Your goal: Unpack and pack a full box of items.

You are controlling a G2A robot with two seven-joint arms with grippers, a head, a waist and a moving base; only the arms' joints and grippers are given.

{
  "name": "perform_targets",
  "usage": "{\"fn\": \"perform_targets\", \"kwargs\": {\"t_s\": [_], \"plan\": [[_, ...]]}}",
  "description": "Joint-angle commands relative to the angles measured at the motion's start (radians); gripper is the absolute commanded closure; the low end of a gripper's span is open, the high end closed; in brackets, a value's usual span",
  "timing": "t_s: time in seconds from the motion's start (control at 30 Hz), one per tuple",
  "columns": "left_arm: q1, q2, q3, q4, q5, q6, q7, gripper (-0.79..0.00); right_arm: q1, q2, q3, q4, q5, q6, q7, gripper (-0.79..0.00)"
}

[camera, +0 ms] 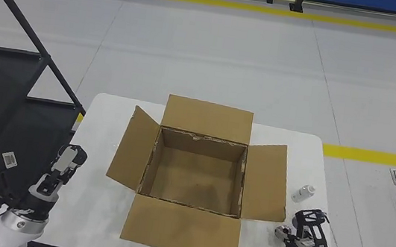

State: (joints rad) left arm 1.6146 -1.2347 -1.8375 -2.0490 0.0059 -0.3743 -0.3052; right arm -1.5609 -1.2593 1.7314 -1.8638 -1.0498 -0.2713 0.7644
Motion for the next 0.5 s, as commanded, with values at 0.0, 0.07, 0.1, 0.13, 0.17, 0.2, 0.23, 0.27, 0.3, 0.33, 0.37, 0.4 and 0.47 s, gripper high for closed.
{"fn": "perform_targets", "kwargs": {"t_s": [0.0,0.07,0.1,0.13,0.17,0.2,0.23,0.27,0.3,0.33,0.37,0.4,0.47], "plan": [[0.0,0.0,0.0,0.0,0.0,0.0,0.0,-0.785,-0.04,-0.001,0.031,-0.045,0.051,-0.003,-0.073,-0.785],[0.0,0.0,0.0,0.0,0.0,0.0,0.0,-0.785,-0.088,-0.003,0.067,-0.096,0.131,-0.024,-0.17,-0.785],[0.0,0.0,0.0,0.0,0.0,0.0,0.0,-0.785,-0.11,-0.003,0.085,-0.116,0.168,-0.048,-0.215,-0.785],[0.0,0.0,0.0,0.0,0.0,0.0,0.0,-0.785,-0.13,-0.004,0.1,-0.133,0.206,-0.077,-0.259,-0.785],[0.0,0.0,0.0,0.0,0.0,0.0,0.0,-0.785,-0.152,-0.004,0.115,-0.144,0.259,-0.117,-0.314,-0.785],[0.0,0.0,0.0,0.0,0.0,0.0,0.0,-0.785,-0.163,-0.004,0.122,-0.149,0.291,-0.156,-0.348,-0.785],[0.0,0.0,0.0,0.0,0.0,0.0,0.0,-0.785,-0.167,-0.004,0.126,-0.149,0.313,-0.184,-0.367,-0.785],[0.0,0.0,0.0,0.0,0.0,0.0,0.0,-0.785,-0.17,-0.003,0.129,-0.146,0.343,-0.229,-0.39,-0.785],[0.0,0.0,-0.002,0.0,0.0,0.004,0.006,-0.785,-0.168,-0.001,0.129,-0.139,0.375,-0.277,-0.405,-0.785],[0.0,0.0,-0.007,0.0,-0.002,0.006,0.011,-0.785,-0.161,0.0,0.128,-0.128,0.413,-0.319,-0.42,-0.785],[0.001,0.0,-0.02,0.002,0.003,0.004,0.022,-0.785,-0.152,0.002,0.124,-0.117,0.451,-0.368,-0.424,-0.785],[0.003,0.0,-0.035,0.005,0.008,-0.001,0.038,-0.785,-0.141,0.003,0.123,-0.096,0.507,-0.393,-0.439,-0.785],[0.011,0.001,-0.06,0.012,-0.009,-0.005,0.051,-0.785,-0.114,0.008,0.111,-0.076,0.57,-0.425,-0.414,-0.785]]}}
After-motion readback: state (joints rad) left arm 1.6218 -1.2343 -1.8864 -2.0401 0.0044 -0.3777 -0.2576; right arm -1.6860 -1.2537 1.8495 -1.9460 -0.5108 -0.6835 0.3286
